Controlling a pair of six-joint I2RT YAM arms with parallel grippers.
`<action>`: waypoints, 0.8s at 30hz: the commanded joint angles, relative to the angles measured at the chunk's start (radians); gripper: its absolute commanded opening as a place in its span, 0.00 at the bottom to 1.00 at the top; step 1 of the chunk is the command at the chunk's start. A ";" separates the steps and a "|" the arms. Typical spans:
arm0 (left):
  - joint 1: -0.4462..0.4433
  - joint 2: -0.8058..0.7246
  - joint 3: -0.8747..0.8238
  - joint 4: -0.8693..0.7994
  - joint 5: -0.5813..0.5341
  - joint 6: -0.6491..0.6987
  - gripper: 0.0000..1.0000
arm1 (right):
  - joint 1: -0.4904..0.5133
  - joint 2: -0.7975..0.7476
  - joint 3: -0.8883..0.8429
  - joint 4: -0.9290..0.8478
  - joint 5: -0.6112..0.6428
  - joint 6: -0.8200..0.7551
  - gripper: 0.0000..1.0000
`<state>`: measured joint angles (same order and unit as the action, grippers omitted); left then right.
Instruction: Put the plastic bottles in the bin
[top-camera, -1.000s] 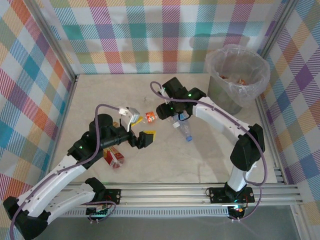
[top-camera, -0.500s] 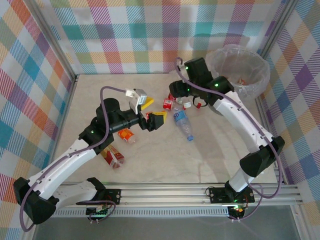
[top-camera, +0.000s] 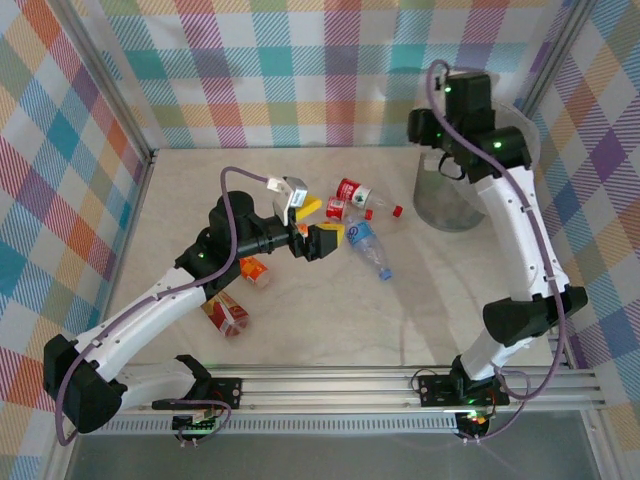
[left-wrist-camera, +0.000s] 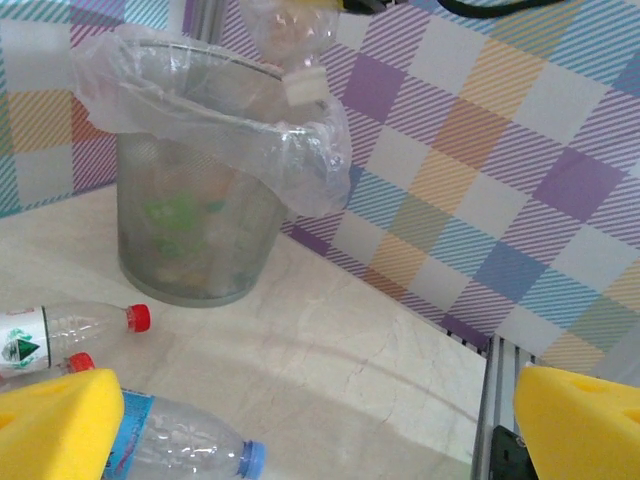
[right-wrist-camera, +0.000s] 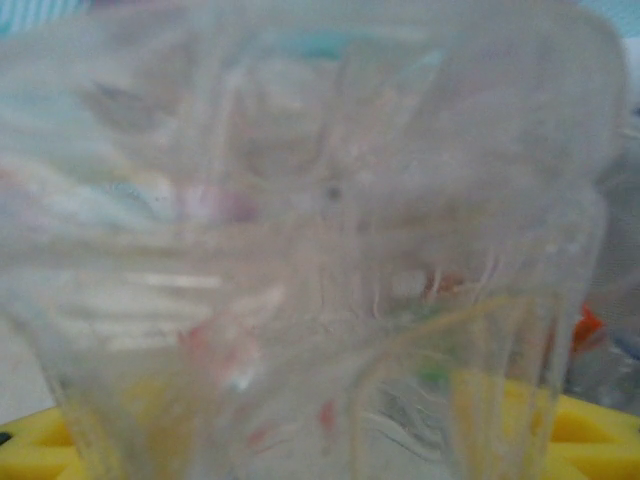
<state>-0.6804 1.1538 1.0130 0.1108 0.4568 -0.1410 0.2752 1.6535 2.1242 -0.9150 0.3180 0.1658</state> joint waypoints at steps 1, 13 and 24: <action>-0.013 -0.002 0.025 -0.001 0.048 0.035 1.00 | -0.074 0.057 0.072 -0.039 0.031 0.034 0.64; -0.013 -0.026 0.032 -0.075 0.043 0.093 1.00 | -0.258 0.289 0.300 -0.139 -0.027 0.018 0.63; -0.013 -0.016 0.043 -0.100 0.042 0.099 1.00 | -0.366 0.375 0.317 -0.196 -0.080 0.148 0.64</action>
<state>-0.6804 1.1500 1.0187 0.0166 0.4892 -0.0620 -0.0727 2.0113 2.4126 -1.0767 0.2703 0.2478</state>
